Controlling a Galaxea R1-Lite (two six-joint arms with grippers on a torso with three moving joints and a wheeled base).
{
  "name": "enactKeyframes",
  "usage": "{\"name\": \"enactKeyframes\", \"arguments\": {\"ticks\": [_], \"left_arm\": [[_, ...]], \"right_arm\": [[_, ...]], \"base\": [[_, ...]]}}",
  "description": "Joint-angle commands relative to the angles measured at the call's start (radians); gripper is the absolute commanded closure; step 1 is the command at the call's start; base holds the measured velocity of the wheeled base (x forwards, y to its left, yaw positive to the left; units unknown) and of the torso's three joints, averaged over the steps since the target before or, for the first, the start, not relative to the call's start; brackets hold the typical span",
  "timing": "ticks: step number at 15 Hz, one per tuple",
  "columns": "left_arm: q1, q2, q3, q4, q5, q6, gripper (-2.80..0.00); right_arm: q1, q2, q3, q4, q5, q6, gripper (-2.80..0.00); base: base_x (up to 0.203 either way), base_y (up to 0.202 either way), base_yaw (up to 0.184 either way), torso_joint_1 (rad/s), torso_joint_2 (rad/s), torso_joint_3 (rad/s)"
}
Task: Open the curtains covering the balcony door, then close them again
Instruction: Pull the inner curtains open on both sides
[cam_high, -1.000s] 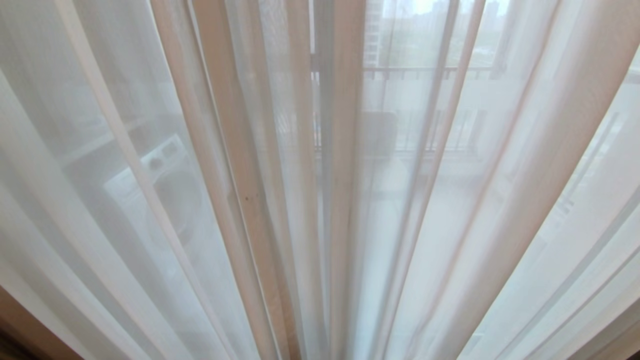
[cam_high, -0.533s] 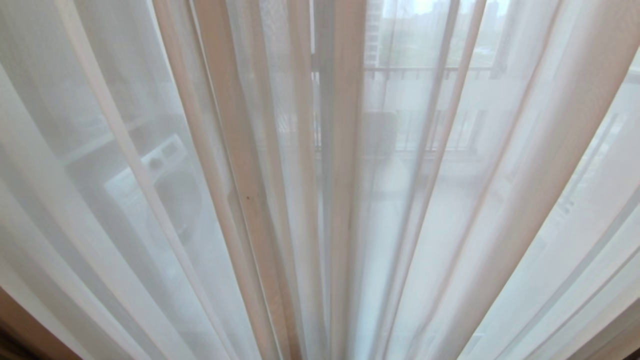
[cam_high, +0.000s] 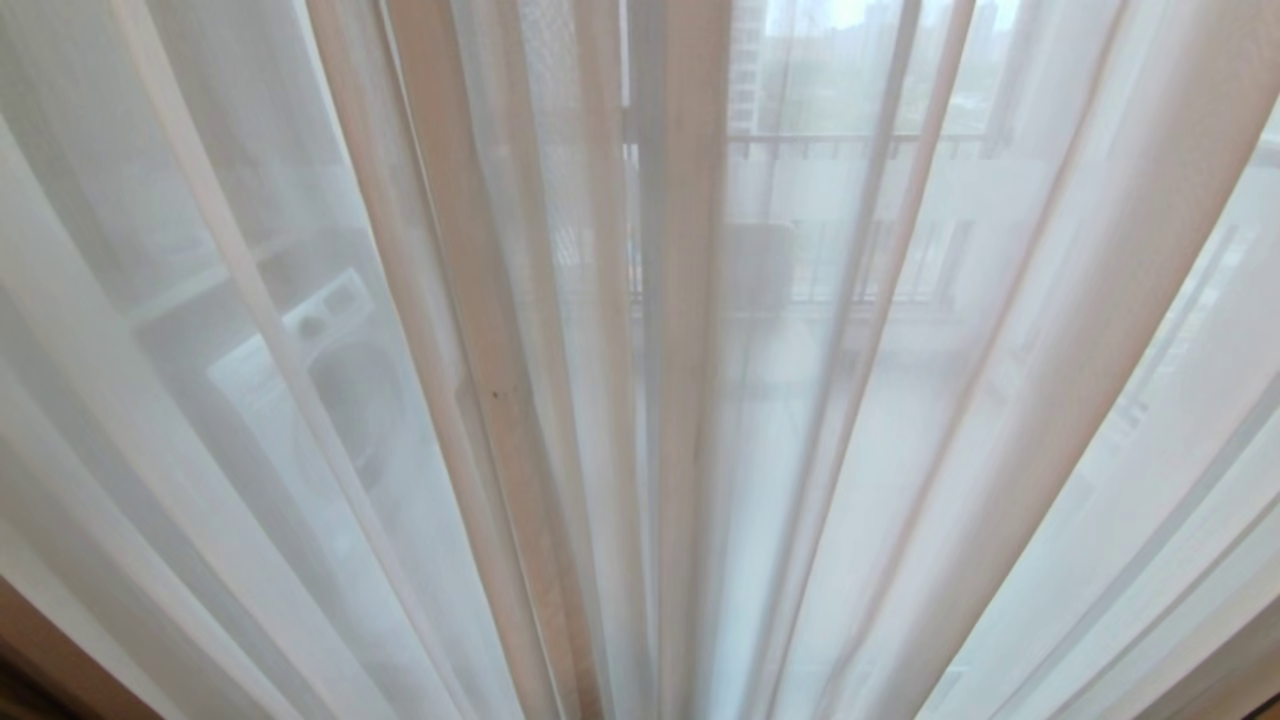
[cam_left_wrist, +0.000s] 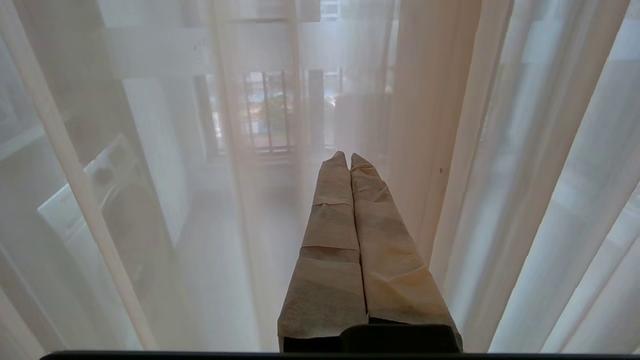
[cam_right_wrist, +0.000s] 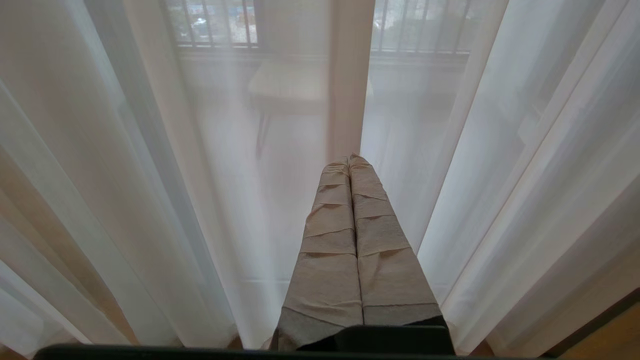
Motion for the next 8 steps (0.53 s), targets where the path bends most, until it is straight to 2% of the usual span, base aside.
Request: {"name": "enactKeyframes", "arguments": {"ticks": [1,2,3,5,8], "left_arm": [[0.001,0.083,-0.016,-0.031,0.0,-0.017,0.0],[0.0,0.102,-0.019,-0.044,-0.001,-0.02,0.0],[-0.002,0.116,-0.026,-0.044,-0.005,-0.02,-2.8],[-0.024,0.139,-0.033,-0.043,-0.051,-0.018,-2.8],[-0.114,0.226,-0.064,-0.064,-0.092,-0.013,-2.8]], "right_arm": [[0.0,0.0,0.0,0.0,-0.001,-0.001,0.0],[0.0,0.0,0.0,0.0,-0.001,0.0,0.0],[0.0,0.0,0.0,0.0,-0.001,0.0,0.0],[0.0,0.0,0.0,0.0,-0.001,0.0,0.0],[0.0,0.0,0.0,0.0,-0.001,0.0,0.0]], "base": [[0.0,0.0,0.0,0.0,0.0,0.0],[0.0,0.0,0.0,0.0,0.0,0.0],[0.0,0.0,0.0,0.0,0.0,0.0],[0.0,0.0,0.0,0.0,0.0,0.0],[0.0,0.0,0.0,0.0,0.0,0.0]]}}
